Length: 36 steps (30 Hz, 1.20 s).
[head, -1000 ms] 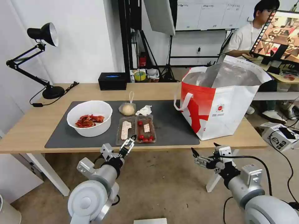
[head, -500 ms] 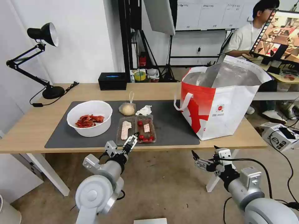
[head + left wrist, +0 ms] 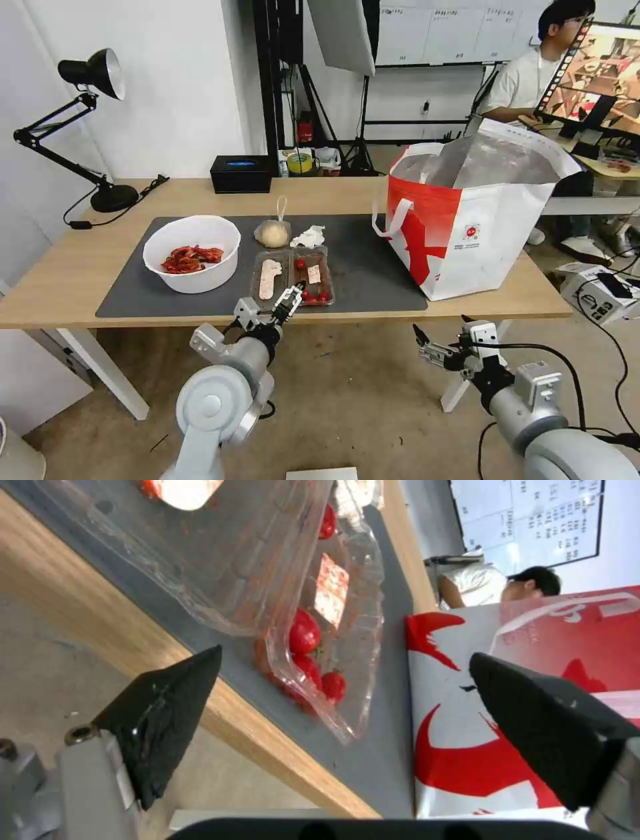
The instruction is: Pick up the trash from the table and place it into the takeout bag.
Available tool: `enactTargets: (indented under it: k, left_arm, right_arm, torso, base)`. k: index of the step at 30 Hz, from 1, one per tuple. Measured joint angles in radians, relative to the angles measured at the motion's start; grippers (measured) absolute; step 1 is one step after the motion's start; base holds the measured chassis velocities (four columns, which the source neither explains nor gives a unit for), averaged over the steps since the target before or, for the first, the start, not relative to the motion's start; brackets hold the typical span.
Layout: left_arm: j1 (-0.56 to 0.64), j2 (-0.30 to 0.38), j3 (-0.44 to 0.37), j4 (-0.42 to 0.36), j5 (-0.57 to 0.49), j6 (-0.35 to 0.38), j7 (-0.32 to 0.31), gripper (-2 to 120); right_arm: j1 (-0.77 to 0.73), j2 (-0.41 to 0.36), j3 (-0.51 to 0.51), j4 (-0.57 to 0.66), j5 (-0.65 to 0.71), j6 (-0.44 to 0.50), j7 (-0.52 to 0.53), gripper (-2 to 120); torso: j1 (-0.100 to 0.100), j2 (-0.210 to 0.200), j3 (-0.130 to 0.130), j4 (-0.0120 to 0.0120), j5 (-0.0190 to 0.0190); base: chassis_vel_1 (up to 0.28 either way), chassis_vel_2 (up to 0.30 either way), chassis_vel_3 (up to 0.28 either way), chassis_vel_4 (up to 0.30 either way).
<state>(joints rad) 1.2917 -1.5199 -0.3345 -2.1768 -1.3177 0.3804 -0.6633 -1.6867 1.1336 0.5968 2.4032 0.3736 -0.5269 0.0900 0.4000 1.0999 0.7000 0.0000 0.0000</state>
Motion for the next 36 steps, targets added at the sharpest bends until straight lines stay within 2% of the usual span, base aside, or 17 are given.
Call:
enactTargets:
  k: [22,36]
  left_arm:
    - [-0.061,0.001,-0.004,0.073,-0.012,-0.008,-0.023,100]
    - [-0.083,0.026,-0.028,0.082,-0.030,-0.032,-0.032,100]
  right_arm:
    - [0.021,0.012,-0.022,-0.036,-0.006,0.005,-0.001,100]
    - [0.027,0.019,-0.036,-0.045,-0.016,0.006,-0.001,100]
  torso:
    - [0.000,0.000,0.000,-0.0001,0.0000]
    - [0.000,0.000,0.000,0.0001,-0.0001]
  base:
    - [0.000,0.000,0.000,0.000]
    - [0.000,0.000,0.000,0.000]
